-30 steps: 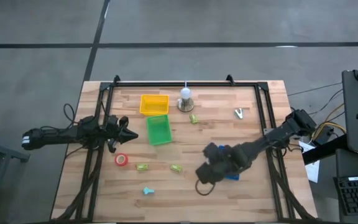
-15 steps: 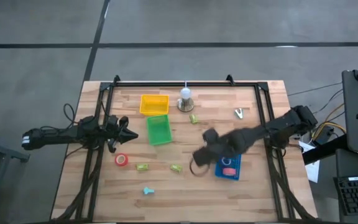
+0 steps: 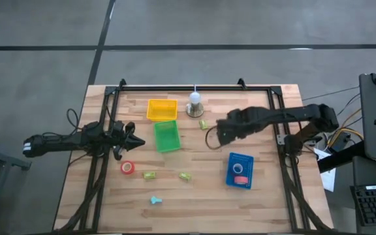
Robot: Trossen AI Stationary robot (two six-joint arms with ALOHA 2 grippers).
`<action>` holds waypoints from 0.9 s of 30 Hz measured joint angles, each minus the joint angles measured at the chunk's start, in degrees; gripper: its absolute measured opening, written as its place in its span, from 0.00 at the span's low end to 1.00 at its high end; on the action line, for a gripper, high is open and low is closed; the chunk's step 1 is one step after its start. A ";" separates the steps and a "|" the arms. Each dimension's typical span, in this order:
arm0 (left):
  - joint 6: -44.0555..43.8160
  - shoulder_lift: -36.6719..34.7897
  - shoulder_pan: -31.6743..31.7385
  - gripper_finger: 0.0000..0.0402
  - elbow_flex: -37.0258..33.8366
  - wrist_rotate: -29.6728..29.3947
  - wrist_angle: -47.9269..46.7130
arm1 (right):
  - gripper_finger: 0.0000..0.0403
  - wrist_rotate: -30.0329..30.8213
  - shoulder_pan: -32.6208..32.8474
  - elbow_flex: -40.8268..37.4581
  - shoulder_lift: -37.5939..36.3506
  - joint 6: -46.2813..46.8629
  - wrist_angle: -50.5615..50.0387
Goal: Pick and place Stapler, Stapler remover, tape
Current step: Put the light blue staple remover into the green bin
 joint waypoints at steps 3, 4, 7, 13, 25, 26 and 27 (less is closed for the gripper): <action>0.00 0.00 0.00 0.06 0.00 0.01 -0.01 | 0.50 0.19 -4.23 -3.84 -1.86 -0.73 -0.07; 0.00 0.00 -0.01 0.06 0.00 0.02 0.00 | 0.49 0.20 -5.66 -5.14 -2.46 -1.16 -0.04; 0.00 0.00 0.00 0.06 0.00 0.02 0.00 | 0.47 -0.14 -9.97 -8.77 -4.13 -3.04 0.08; 0.00 0.02 -0.01 0.06 0.00 0.00 0.02 | 0.43 -1.98 -18.65 -15.29 -7.68 -6.67 2.10; 0.00 0.02 -0.02 0.06 0.00 0.02 0.02 | 0.38 -0.39 -30.91 -24.16 -10.40 -12.89 13.90; 0.00 0.02 -0.02 0.06 0.00 0.01 0.02 | 0.38 -0.34 -31.80 -24.80 -10.31 -12.98 14.97; 0.00 0.02 0.00 0.06 0.00 0.02 0.02 | 0.37 -0.27 -32.65 -25.39 -10.20 -13.03 16.16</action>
